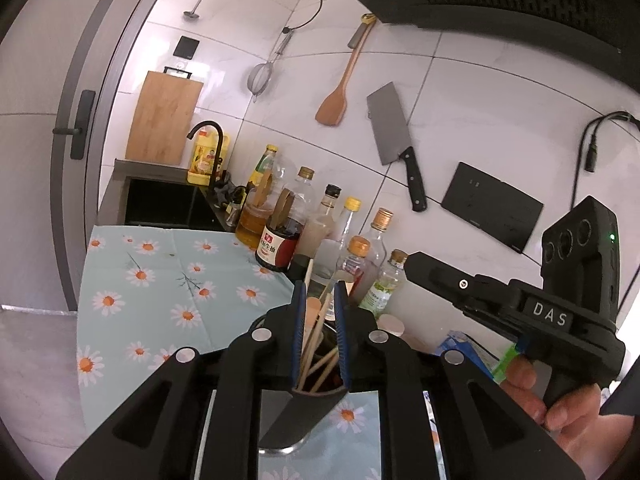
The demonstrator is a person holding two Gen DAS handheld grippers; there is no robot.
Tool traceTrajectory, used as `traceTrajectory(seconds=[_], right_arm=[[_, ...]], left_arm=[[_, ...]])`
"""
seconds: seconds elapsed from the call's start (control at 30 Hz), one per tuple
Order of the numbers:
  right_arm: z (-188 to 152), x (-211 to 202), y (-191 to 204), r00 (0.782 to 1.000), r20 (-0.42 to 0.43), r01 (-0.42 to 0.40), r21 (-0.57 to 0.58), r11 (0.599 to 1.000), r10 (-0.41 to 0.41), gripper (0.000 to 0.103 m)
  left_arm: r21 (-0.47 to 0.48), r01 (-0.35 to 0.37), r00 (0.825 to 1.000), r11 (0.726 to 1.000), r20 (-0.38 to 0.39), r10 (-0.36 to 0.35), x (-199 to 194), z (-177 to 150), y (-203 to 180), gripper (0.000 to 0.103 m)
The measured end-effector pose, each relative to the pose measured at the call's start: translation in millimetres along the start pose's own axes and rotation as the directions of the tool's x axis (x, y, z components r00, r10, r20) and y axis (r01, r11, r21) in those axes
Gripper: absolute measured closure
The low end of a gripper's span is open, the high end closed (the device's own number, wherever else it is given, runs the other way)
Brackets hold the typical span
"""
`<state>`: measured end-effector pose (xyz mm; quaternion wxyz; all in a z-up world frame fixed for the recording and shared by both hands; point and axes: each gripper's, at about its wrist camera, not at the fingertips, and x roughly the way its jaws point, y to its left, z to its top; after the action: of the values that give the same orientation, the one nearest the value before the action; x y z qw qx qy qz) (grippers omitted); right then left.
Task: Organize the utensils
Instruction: 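Open both tools to drop chopstick and spoon into the holder, then move both tools back down to the last chopsticks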
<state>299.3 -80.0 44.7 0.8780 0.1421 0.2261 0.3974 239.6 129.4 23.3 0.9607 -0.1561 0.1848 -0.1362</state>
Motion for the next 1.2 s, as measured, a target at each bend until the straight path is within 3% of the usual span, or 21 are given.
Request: traceTrajectory(seconds=[0.1, 0.27, 0.47, 0.6, 0.67, 0.73, 0.83, 0.97, 1.07, 1.2], right_arm=[[-1.1, -12.5, 3.6, 1.0, -0.03, -0.007, -0.007, 1.0, 0.006, 0.082], [-20.4, -24.7, 2.8, 0.99, -0.143, -0.012, -0.031, 0.999, 0.007, 0.081], [-50.1, -34.0, -6.0, 0.957, -0.291, 0.008, 0.002, 1.0, -0.007, 0.081], [-74.1, -33.6, -12.3, 0.922, -0.384, 0.066, 0.028, 0.997, -0.05, 0.08], [-86.0, -29.2, -13.7, 0.891, -0.439, 0.13, 0.003, 0.991, -0.116, 0.08], [-96.5, -22.4, -16.4, 0.862, -0.491, 0.152, 0.009, 0.988, -0.129, 0.08], [-118.9, -9.8, -20.1, 0.8, -0.591, 0.162, 0.052, 0.985, -0.101, 0.08], [-144.9, 8.5, -22.0, 0.708, -0.701, 0.192, 0.081, 0.978, -0.081, 0.08], [-166.9, 24.2, -23.9, 0.625, -0.778, 0.224, 0.102, 0.969, -0.063, 0.08], [-181.3, 40.1, -22.8, 0.573, -0.816, 0.243, 0.073, 0.967, -0.082, 0.08]], left_arm=[[0.015, -0.018, 1.0, 1.0, -0.014, 0.018, -13.7, -4.3, -5.6, 0.089], [0.0, -0.033, 0.998, 0.999, -0.06, 0.033, -31.5, -23.9, -5.2, 0.089], [-0.062, -0.07, 0.986, 0.996, -0.159, 0.06, -50.6, -58.5, -1.9, 0.089], [-0.09, -0.089, 0.973, 0.992, -0.22, 0.067, -59.4, -80.8, -2.1, 0.089], [-0.111, -0.104, 0.964, 0.988, -0.258, 0.072, -63.4, -93.9, -1.0, 0.084], [-0.122, -0.118, 0.956, 0.985, -0.281, 0.08, -66.0, -103.9, 0.1, 0.084], [-0.148, -0.135, 0.943, 0.98, -0.321, 0.082, -70.5, -123.4, 3.4, 0.084], [-0.175, -0.152, 0.925, 0.973, -0.371, 0.078, -74.0, -145.6, 5.4, 0.084], [-0.193, -0.159, 0.905, 0.968, -0.421, 0.065, -76.3, -165.7, 4.2, 0.084], [-0.218, -0.178, 0.883, 0.96, -0.465, 0.058, -77.8, -186.3, 6.1, 0.084]])
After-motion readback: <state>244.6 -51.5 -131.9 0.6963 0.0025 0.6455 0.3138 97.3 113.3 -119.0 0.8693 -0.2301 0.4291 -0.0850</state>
